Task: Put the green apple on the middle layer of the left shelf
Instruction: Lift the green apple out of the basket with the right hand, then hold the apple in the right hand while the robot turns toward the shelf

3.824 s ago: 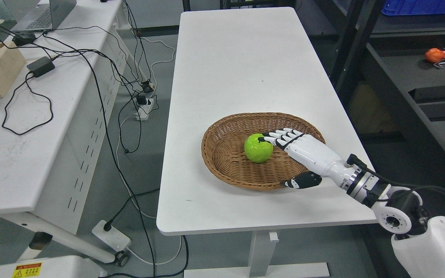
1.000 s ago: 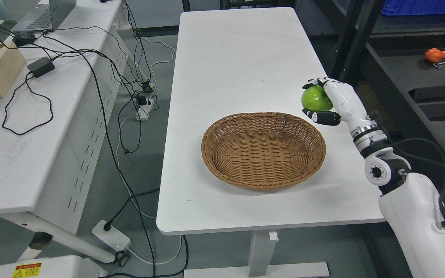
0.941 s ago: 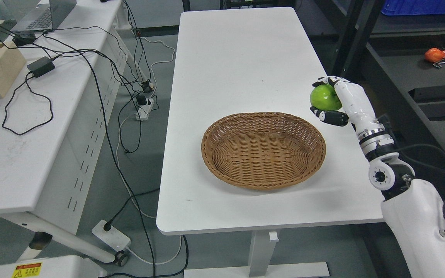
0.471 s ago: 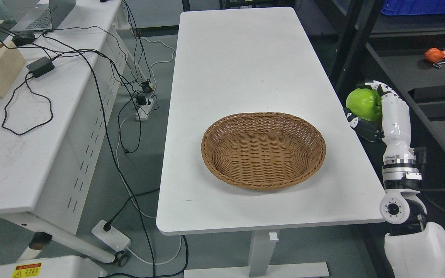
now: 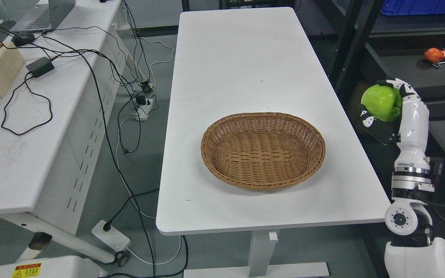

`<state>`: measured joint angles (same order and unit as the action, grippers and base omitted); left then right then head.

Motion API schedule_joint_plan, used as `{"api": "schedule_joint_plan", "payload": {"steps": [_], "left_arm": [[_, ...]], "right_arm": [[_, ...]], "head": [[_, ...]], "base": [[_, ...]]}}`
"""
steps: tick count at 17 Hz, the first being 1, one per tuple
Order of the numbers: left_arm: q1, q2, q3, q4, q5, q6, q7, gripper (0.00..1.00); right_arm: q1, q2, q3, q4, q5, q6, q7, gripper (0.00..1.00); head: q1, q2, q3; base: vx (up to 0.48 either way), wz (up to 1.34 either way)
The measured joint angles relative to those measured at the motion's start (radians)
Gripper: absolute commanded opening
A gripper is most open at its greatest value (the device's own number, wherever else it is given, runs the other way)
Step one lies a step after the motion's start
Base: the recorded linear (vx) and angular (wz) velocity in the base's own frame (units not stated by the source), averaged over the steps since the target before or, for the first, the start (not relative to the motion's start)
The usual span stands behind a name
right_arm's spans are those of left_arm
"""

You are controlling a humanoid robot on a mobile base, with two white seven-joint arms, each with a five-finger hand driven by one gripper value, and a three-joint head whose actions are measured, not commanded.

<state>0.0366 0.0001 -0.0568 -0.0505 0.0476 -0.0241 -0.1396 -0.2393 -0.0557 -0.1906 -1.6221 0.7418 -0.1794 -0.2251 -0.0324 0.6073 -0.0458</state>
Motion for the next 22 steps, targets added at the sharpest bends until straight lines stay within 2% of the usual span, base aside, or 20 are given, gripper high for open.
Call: {"api": "schedule_joint_plan", "payload": {"steps": [4,8,14,20,22], "left_arm": [[0.000,0.000,0.000,0.000,0.000,0.002,0.000,1.00],[0.000,0.000,0.000,0.000,0.000,0.001,0.001,1.00],[0.000,0.000,0.000,0.000,0.000,0.000,0.001,1.00],[0.001,0.000,0.000,0.000,0.000,0.000,0.001,1.00],[0.001,0.000,0.000,0.000,0.000,0.000,0.001,1.00]], "right_arm": [[0.012,0.019,-0.017,-0.030,-0.001,-0.001,0.000,0.00],[0.023,0.031,-0.023,-0.050,-0.002,-0.001,-0.001,0.00],[0.040,0.043,-0.026,-0.067,-0.003,-0.023,-0.025,0.00],[0.048,0.049,-0.024,-0.076,-0.004,-0.028,-0.027,0.00],[0.049,0.050,-0.024,-0.079,-0.004,-0.028,-0.027,0.00]], "head": [[0.0000,0.000,0.000],[0.0000,0.000,0.000],[0.0000,0.000,0.000],[0.0000,0.000,0.000],[0.0000,0.000,0.000]], "base": [[-0.015,0.01],[-0.232,-0.08],[-0.424,0.04],[-0.578,0.10],[-0.495,-0.74]]}}
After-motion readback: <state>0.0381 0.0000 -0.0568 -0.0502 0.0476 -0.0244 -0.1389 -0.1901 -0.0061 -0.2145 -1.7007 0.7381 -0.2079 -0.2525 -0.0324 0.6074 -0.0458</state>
